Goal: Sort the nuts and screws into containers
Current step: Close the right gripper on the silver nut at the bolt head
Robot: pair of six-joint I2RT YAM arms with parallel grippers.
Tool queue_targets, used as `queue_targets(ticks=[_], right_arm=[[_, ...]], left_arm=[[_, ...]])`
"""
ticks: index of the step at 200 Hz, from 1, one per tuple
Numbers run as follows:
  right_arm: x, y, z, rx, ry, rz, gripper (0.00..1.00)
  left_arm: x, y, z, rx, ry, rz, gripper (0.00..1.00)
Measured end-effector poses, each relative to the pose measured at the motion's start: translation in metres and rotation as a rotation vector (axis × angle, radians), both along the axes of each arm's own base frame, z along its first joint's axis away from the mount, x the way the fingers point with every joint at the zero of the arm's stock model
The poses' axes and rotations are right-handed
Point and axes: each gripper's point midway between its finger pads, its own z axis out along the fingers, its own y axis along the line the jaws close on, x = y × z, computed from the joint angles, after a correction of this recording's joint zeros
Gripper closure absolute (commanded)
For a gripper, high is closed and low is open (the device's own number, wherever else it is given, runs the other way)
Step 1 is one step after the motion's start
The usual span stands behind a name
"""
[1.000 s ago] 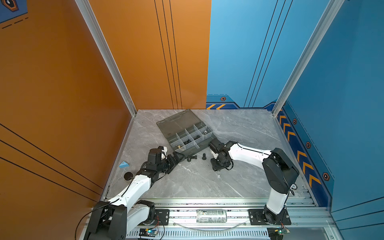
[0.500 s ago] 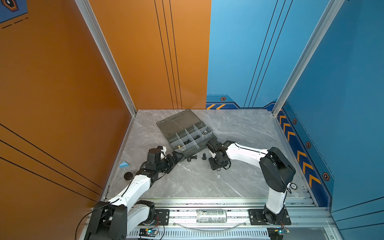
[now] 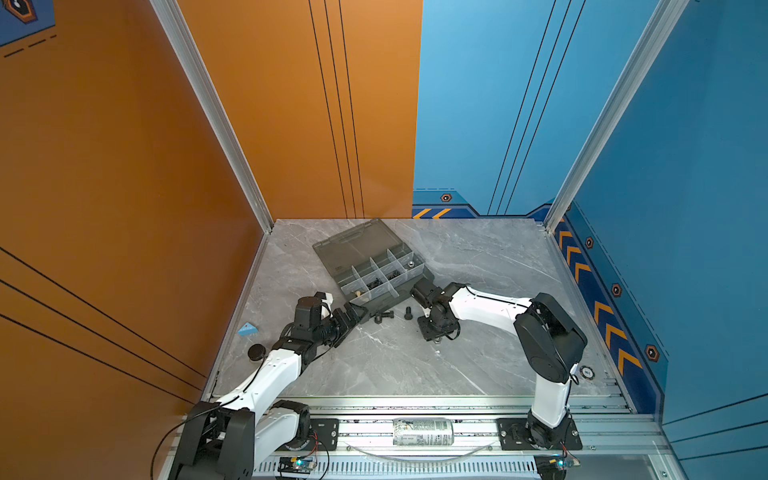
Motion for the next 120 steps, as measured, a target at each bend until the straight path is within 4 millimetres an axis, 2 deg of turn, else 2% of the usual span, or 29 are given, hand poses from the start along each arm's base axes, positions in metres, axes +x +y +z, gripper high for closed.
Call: queue_targets(ticks=[60,120], right_arm=[[0.0010,-0.0003,0.0004,-0.004,-0.006,0.002,0.81],[0.0053,-0.0037,0.0042,0.005,-0.011,0.001,0.87]], left_arm=[[0.0001,-0.0007,-0.0007,-0.002,0.002,-0.004,0.02],[-0.0004,-0.0013,-0.0033,-0.003,0.012,-0.007,0.02]])
